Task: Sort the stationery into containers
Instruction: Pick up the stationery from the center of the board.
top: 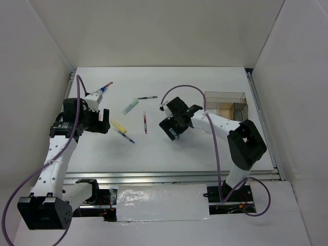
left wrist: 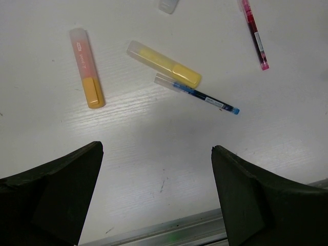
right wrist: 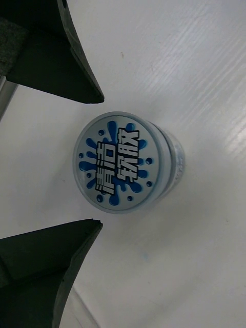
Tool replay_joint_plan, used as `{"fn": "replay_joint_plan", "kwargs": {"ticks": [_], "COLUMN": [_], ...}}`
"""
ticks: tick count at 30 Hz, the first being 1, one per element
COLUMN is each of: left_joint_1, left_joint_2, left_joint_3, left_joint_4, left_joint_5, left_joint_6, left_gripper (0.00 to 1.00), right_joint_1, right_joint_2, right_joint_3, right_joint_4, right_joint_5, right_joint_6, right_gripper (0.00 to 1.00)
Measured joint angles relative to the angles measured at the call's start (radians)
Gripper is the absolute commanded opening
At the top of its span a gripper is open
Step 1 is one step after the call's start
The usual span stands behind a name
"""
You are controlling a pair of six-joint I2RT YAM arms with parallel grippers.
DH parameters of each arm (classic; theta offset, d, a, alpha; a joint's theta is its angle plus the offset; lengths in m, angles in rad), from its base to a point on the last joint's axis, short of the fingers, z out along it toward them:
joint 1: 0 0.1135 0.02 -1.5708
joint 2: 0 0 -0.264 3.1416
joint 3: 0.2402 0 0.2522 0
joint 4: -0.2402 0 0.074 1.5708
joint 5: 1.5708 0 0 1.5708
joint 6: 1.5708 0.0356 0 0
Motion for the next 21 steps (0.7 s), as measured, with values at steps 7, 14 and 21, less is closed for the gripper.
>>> {"fn": "replay_joint_plan", "kwargs": {"ticks": [7, 14, 21], "left_joint_1": [0.010, 0.026, 0.033], "left_joint_2": [0.000, 0.000, 0.002], "left_joint_3": [-0.016, -0.017, -0.021], "left_joint_4": [0.000, 0.000, 0.006], "left_joint_5": [0.002, 0.010, 0.032], "left_joint_6": [0.000, 0.000, 0.000], "left_gripper": [0.99, 0.99, 0.99], "right_joint_1": [0.000, 0.000, 0.000], "right_joint_2": [0.040, 0.063, 0.067], "right_joint_3": [0.071, 0.091, 0.091], "right_joint_4": [0.005, 0.002, -0.006], "right_joint_5": [0.000, -0.006, -0.018], "right_joint_6": [0.003, 0.003, 0.003], "right_gripper": [0.89, 0.90, 0.90]}}
